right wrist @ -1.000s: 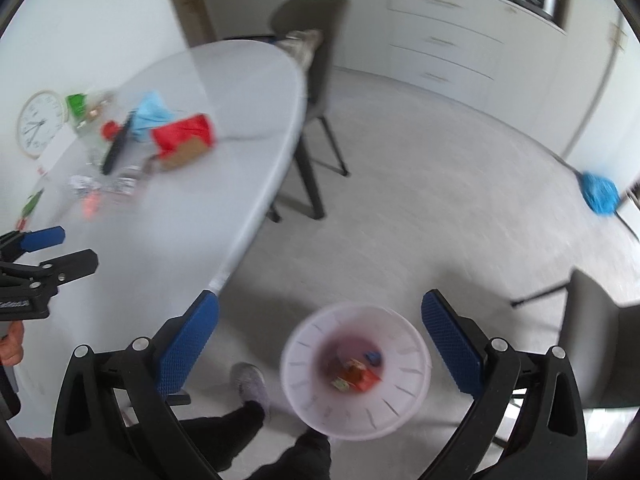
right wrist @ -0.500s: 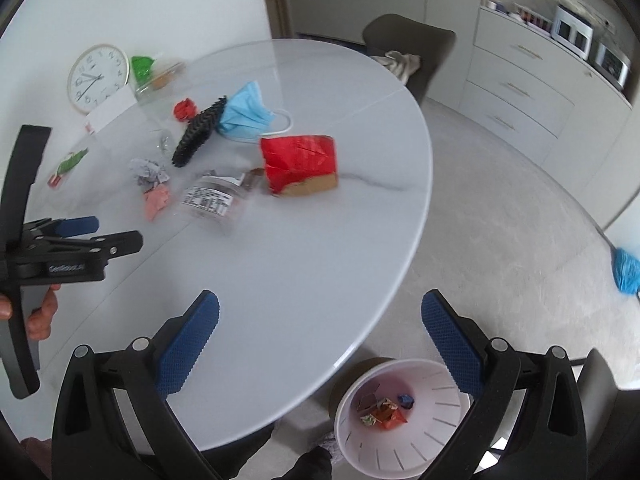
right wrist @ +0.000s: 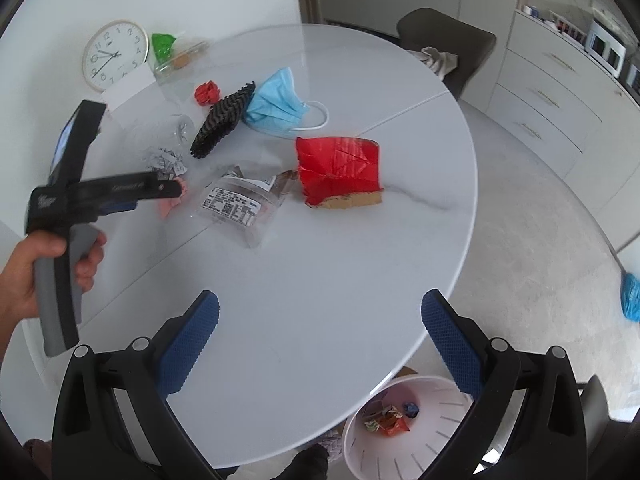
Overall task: Collect trash
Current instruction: 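Grasp the pink crumpled paper with the left tool while the right tool grasps the clear snack bag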
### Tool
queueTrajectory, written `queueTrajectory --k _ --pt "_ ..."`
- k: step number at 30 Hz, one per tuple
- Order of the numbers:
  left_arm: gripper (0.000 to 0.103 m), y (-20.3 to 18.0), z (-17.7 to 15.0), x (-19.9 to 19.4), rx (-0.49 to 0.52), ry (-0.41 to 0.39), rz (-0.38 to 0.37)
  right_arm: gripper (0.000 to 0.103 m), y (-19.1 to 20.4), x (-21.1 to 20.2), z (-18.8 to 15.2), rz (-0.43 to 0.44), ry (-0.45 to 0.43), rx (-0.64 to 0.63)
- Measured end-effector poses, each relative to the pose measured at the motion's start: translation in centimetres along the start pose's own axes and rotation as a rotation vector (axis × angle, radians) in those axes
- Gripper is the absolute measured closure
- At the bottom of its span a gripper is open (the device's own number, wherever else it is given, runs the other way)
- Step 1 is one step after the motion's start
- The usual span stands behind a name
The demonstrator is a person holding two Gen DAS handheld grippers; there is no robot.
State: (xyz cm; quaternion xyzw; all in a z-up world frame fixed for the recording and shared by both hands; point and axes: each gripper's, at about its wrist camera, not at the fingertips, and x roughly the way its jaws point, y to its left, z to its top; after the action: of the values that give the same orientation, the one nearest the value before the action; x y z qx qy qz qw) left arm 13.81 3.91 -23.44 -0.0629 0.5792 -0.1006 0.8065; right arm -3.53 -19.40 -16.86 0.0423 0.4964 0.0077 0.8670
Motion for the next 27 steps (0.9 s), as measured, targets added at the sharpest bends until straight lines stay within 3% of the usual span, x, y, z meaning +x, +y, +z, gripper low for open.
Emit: queueTrajectory --k 3,8,11,18,23,27 --pt "0.025 -0.3 0.6 1.4 0.0 0.02 0.028 0.003 0.1 0.9 0.7 0.006 0.012 -0.032" --pt "0.053 -1.0 1.3 2.8 0.003 0.025 0.086 0.003 -0.1 2.3 2.0 0.027 0.033 -0.074" --pt "0.064 -1.5 1.6 2.9 0.006 0.035 0.097 0.003 0.0 3.0 2.9 0.039 0.038 -0.105" --pt "0.067 -2.1 0.4 2.1 0.042 0.053 0.092 0.003 2.0 4.3 6.1 0.14 0.041 -0.285" --pt "0.067 -0.8 -0.8 -0.3 0.08 0.032 0.11 0.003 6.6 6.3 8.1 0.219 0.07 -0.634" --pt "0.067 0.8 -2.0 -2.4 0.085 0.022 0.123 0.003 10.5 9.7 8.3 0.209 0.13 -0.893"
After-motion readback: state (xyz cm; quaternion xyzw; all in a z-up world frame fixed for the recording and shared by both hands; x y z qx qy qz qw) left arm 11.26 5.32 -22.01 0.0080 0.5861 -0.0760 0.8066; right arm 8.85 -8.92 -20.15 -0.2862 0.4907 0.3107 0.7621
